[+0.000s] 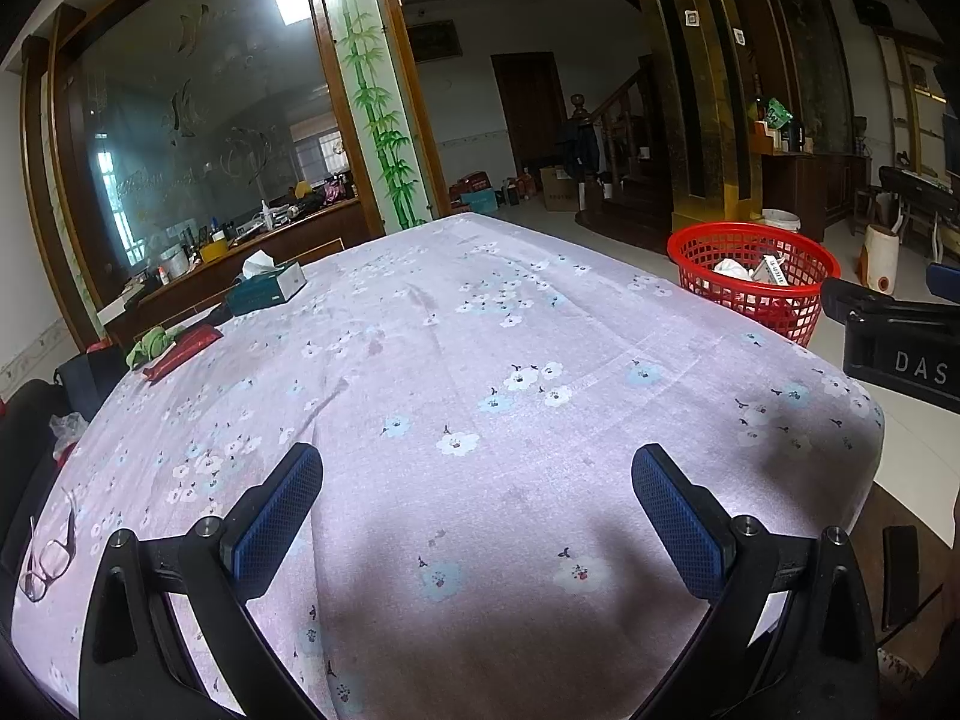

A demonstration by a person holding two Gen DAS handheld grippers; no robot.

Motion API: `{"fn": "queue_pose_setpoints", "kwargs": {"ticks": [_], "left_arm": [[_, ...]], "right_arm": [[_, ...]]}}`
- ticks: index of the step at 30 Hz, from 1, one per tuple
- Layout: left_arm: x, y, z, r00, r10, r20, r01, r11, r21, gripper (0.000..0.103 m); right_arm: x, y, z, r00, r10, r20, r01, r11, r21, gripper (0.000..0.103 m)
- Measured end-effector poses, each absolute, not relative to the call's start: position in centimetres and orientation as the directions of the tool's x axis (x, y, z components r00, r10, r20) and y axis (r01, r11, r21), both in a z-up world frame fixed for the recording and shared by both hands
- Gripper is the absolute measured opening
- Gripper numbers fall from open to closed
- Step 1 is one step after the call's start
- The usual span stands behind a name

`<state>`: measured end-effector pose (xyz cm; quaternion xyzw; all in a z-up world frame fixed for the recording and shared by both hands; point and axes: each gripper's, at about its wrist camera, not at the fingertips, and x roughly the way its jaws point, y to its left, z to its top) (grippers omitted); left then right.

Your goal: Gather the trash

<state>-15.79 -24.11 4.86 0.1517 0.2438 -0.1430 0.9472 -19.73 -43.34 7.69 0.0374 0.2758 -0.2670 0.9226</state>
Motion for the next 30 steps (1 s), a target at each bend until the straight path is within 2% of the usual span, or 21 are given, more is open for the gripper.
{"fn": "queue_pose_setpoints", "kwargs": {"ticks": [30], "left_arm": [[-15.89,-23.77,4.49,0.837,-0.194,-0.512,0.34,0.917,0.208,0.102]], "right_arm": [[-19.48,-43.2,7.2,0.708,-0.464,-0.533,0.504,0.86,-0.08,0.102]]}}
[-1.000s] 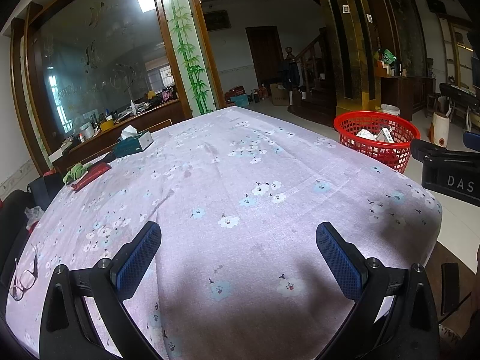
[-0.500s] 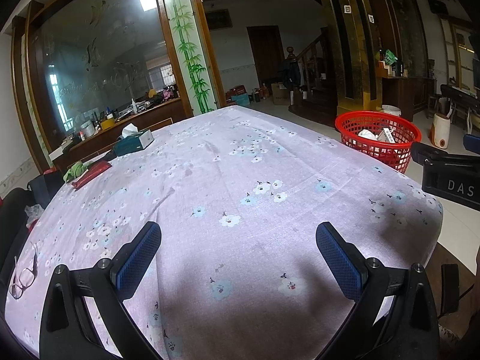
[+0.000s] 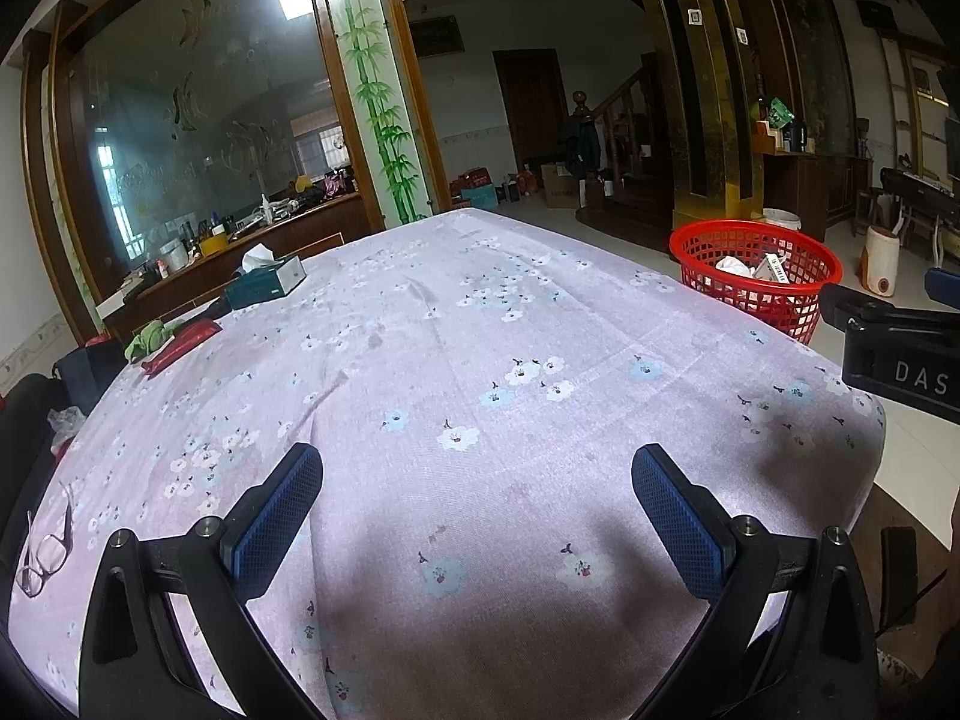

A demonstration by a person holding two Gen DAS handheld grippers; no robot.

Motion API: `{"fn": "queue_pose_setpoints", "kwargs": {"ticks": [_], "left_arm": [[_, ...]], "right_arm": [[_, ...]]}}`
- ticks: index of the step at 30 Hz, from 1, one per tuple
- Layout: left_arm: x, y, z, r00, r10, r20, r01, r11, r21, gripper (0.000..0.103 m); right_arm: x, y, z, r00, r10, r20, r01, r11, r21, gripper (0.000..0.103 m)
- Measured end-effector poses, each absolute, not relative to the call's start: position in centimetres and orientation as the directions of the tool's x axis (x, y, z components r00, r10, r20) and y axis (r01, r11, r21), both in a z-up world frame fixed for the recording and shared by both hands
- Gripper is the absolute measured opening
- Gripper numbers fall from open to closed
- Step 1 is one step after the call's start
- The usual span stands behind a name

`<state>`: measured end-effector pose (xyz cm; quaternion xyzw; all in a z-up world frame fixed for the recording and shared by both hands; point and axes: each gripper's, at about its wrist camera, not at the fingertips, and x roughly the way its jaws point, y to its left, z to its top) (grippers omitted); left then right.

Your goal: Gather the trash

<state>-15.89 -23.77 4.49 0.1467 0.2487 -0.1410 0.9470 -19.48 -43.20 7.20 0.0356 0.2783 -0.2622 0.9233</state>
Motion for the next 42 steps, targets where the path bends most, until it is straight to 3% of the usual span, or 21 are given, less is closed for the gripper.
{"fn": "queue_pose_setpoints", "kwargs": {"ticks": [14,19,23,26,31,42], "left_arm": [[-14.7,-22.0,4.4,0.817,-0.182,-0.547,0.313,0.937,0.156,0.102],[-11.4,-17.0,4.6,0.805,-0.053,-0.591,0.173,0.974,0.148,0.102],[-8.3,-12.0,3.9,0.757,0.101,-0.645,0.026,0.983,0.184,0.102],[-6.5,-8.6,3.1,0.706,0.152,-0.692,-0.03,0.982,0.185,0.102],[-4.2,-4.1,1.7,0.631,0.126,-0.766,-0.048,0.991,0.123,0.102],[-0.9,0.9,0.2,0.548,0.046,-0.835,-0.057,0.998,0.017,0.102]], "right_arm": [[-18.0,-41.9,7.1,0.718,-0.419,-0.556,0.458,0.885,-0.076,0.102],[-14.3,-38.3,7.8,0.746,-0.313,-0.588,0.325,0.941,-0.089,0.102],[-9.7,-34.4,7.1,0.71,-0.134,-0.691,0.173,0.985,-0.014,0.102],[-5.9,-30.5,5.8,0.647,-0.047,-0.761,0.081,0.997,0.007,0.102],[-1.0,-25.3,2.6,0.54,-0.025,-0.841,0.043,0.999,-0.002,0.102],[2.9,-22.2,0.5,0.497,-0.066,-0.865,0.106,0.994,-0.015,0.102]]}}
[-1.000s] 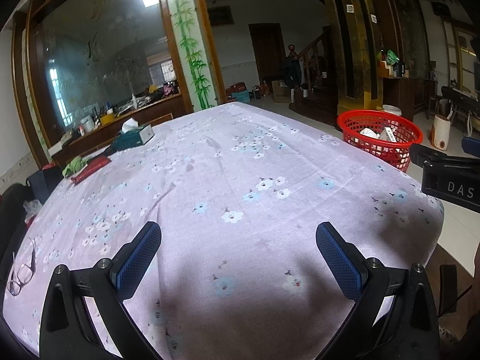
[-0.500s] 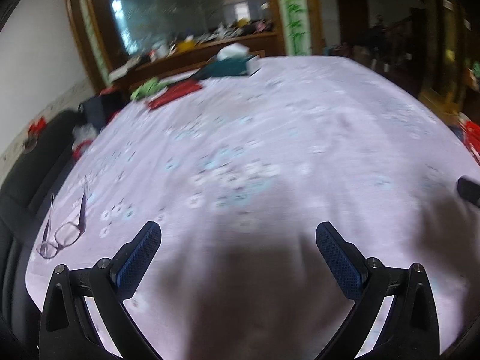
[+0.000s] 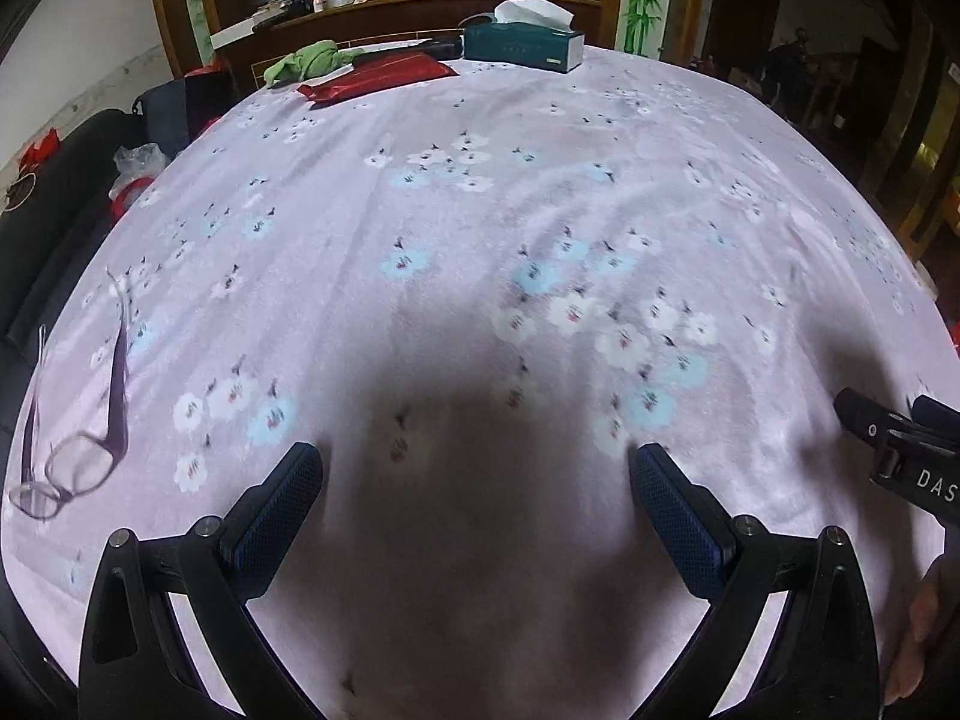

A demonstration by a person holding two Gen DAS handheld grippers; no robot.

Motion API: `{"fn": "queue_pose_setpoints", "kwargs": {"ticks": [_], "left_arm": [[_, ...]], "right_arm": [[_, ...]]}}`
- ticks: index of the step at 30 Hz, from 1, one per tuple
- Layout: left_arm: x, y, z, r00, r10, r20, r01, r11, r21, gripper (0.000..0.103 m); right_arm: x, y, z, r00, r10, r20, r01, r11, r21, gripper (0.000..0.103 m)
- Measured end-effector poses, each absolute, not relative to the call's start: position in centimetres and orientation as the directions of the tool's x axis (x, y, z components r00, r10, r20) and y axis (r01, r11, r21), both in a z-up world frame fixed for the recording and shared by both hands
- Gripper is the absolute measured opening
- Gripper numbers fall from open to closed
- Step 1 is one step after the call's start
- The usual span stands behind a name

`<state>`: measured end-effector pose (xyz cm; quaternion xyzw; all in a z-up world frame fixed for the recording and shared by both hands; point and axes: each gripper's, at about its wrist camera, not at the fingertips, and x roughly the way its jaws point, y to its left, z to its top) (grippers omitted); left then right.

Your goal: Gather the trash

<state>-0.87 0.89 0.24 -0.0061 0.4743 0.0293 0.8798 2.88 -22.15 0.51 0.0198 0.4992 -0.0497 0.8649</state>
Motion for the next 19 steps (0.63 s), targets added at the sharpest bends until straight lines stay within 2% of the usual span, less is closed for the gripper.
{"fn": "queue_pose_setpoints", "kwargs": {"ticks": [4,19], "left_arm": [[0.5,1.8,-0.1,0.528,0.03,-0.849,-0.056,0.998,0.0,0.102],[1.8,2.7,-0.2,0.533,0.003,-0.846,-0.023,1.0,-0.011,0.103]], "right_arm": [[3.7,-21.7,0.5,0.512,-0.087,-0.854,0.158,0.987,-0.006,0.103],[3.9,-21.7,0.6,0.515,-0.088,-0.852,0.164,0.986,-0.002,0.103]]}}
